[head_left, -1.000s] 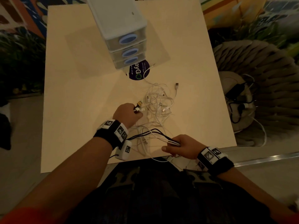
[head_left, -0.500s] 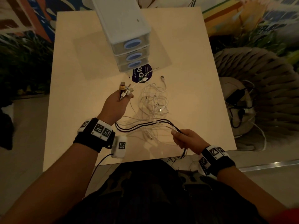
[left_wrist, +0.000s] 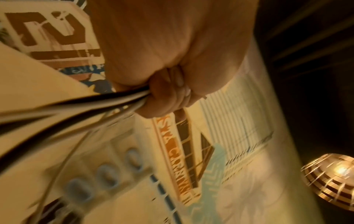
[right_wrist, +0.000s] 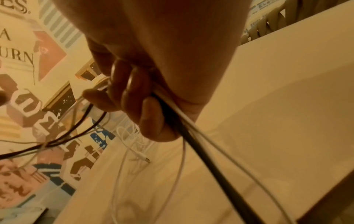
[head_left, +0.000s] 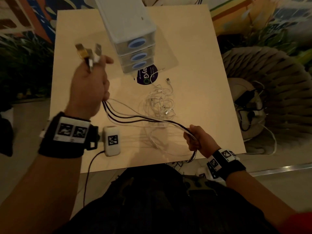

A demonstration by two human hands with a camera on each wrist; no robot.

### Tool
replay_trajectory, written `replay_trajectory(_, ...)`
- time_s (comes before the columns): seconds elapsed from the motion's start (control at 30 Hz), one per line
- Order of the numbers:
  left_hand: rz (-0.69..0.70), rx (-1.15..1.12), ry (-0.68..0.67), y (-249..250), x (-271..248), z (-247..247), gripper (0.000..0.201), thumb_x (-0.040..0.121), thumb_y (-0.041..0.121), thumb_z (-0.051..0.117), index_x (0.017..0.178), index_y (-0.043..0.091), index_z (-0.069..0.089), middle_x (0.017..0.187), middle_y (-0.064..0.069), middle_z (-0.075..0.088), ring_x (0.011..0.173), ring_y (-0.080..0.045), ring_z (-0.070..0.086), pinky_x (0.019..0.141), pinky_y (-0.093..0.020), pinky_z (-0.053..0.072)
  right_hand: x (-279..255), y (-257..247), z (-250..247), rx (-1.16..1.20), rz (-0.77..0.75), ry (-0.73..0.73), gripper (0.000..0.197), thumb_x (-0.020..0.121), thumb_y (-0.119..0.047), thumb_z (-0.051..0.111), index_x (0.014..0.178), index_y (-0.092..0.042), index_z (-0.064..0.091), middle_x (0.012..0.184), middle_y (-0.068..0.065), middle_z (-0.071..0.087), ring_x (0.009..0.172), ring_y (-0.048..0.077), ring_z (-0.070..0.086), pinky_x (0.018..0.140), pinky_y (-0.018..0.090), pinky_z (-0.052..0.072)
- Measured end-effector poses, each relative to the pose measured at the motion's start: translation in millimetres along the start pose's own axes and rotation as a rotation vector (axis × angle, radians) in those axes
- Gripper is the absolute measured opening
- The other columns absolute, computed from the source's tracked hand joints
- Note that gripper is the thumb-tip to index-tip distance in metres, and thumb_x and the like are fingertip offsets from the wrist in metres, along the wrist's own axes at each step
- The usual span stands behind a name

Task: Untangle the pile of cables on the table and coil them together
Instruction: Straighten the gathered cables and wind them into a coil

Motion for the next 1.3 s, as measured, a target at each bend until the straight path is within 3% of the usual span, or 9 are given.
replay_trajectory(0.17,0.006,0.072,-0.199,58,-25,10,0.018,0.104,0.034,0.054,0.092,0.024,0.063,0.055,0.004,0.027,0.041,-0.009,0.021,0.04,-0.018,0.022,-10,-26,18,0.261,-0.038,-0.186,0.053,0.078,-0.062,0.067,0.063,-0.018,0.04,0.049,-0.006,0.022,0.043,0.013,0.013,0.047,0.03,0.012)
replay_trajectory(0.3,0.082,0.513,-0.351,51,-49,39,0.011,0.092,0.038,0.074,0.092,0.028,0.068,0.057,0.009,0.06,0.044,-0.008,0.048,0.046,-0.013,0.038,-17,-53,32,0.33,-0.064,-0.279,0.046,0.085,-0.058,0.05,0.066,-0.017,0.042,0.051,-0.003,0.016,0.047,0.016,0.009,0.051,0.033,0.009)
replay_trajectory(0.47,0.154,0.747,-0.569,10,-62,82,0.048,0.075,0.049,0.086,0.112,0.039,0.056,0.092,0.032,0.064,0.071,0.013,0.056,0.065,0.0,0.04,-17,-70,49,0.284,-0.073,-0.354,0.039,0.072,-0.051,0.058,0.073,-0.013,0.051,0.05,-0.005,0.027,0.046,0.016,0.013,0.051,0.033,0.014)
replay_trajectory(0.57,0.322,1.011,-0.798,-11,-65,106,0.073,0.076,0.056,0.08,0.14,0.04,0.049,0.12,0.018,0.065,0.104,-0.005,0.061,0.084,-0.025,0.051,-17,-73,59,0.154,-0.036,-0.379,0.043,0.065,-0.049,0.063,0.073,-0.007,0.053,0.05,-0.001,0.029,0.046,0.017,0.015,0.058,0.042,0.004)
replay_trajectory(0.63,0.332,1.166,-0.883,-20,-62,113,0.049,0.082,0.058,0.073,0.123,0.035,0.061,0.103,0.014,0.066,0.095,-0.013,0.062,0.073,-0.031,0.046,-17,-75,64,0.076,-0.009,-0.387,0.052,0.059,-0.053,0.071,0.073,-0.006,0.055,0.054,0.003,0.025,0.047,0.018,0.013,0.059,0.042,0.006)
replay_trajectory(0.77,0.322,1.342,-0.851,-25,-48,109,0.031,0.093,0.056,0.062,0.083,0.027,0.059,0.073,0.008,0.053,0.077,-0.021,0.058,0.059,-0.031,0.035,-18,-81,62,0.054,-0.015,-0.364,0.054,0.058,-0.047,0.071,0.084,-0.001,0.06,0.068,0.014,0.031,0.045,0.016,0.021,0.057,0.036,0.013)
replay_trajectory(0.97,0.319,1.245,-0.867,-18,-44,94,0.032,0.093,0.057,0.059,0.099,0.027,0.068,0.087,0.006,0.067,0.083,-0.02,0.061,0.068,-0.036,0.048,-1,-48,24,-0.117,-0.011,-0.231,0.021,0.075,-0.019,0.056,0.08,-0.001,0.067,0.08,0.017,0.065,0.07,0.028,0.065,0.075,0.041,0.052)
replay_trajectory(1.13,0.337,1.213,-0.848,-14,-45,86,0.032,0.094,0.056,0.058,0.102,0.026,0.067,0.089,0.005,0.068,0.084,-0.02,0.06,0.071,-0.04,0.05,8,-4,2,-0.433,0.147,-0.242,0.026,0.075,-0.022,0.057,0.09,-0.02,0.078,0.104,0.011,0.076,0.102,0.025,0.068,0.106,0.048,0.046)
replay_trajectory(1.3,0.289,1.157,-0.79,-13,-41,73,0.032,0.093,0.056,0.059,0.098,0.027,0.068,0.073,0.012,0.059,0.066,-0.005,0.053,0.062,-0.034,0.043,0,-2,-10,-0.396,0.141,-0.275,0.069,0.055,-0.029,0.065,0.114,0.008,0.066,0.1,0.001,0.076,0.094,0.014,0.069,0.089,0.029,0.052)
Point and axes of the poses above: each hand's wrist, its own x-axis towards the middle knuckle, its own z-axis out of the palm, y = z × x, the point moved 4 cm from there along x, towards the middle knuckle
